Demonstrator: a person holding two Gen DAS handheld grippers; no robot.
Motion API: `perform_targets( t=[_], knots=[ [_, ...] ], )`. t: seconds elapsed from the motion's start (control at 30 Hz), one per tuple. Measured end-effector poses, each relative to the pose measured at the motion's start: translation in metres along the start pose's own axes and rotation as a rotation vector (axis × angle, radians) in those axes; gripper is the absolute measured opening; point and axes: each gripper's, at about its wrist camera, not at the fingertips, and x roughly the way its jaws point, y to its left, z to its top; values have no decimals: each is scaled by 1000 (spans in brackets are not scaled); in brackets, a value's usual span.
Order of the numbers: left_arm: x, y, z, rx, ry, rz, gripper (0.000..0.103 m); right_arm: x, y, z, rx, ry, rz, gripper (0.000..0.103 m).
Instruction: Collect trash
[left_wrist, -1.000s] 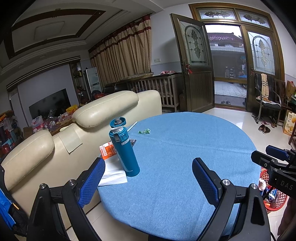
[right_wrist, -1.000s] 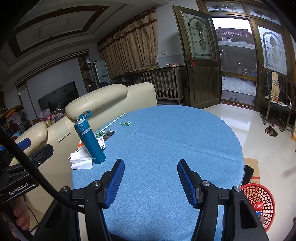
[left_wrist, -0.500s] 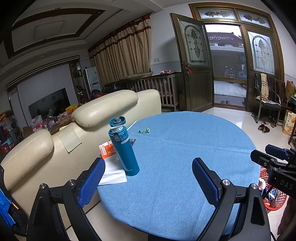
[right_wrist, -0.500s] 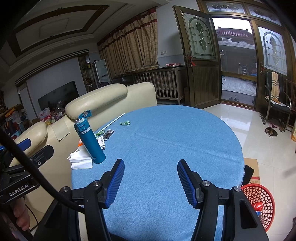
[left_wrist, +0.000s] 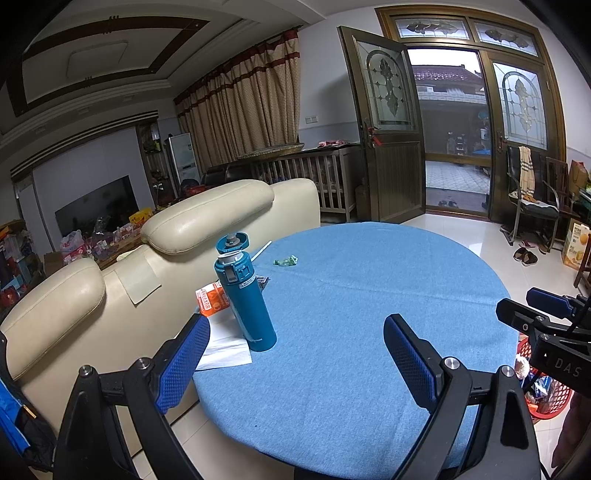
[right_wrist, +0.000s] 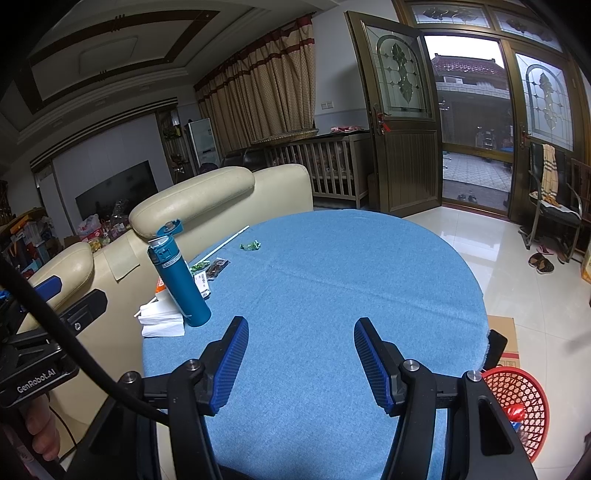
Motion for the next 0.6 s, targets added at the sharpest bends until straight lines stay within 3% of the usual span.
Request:
perform_targets(
  t=[0.33, 0.6],
  knots=[
    [14, -7, 1, 4, 20, -18, 95, 7, -9, 4, 4, 10, -19, 64],
    [50, -20, -1, 18, 66, -34, 95, 31, -29, 10, 24, 27, -66, 64]
  ],
)
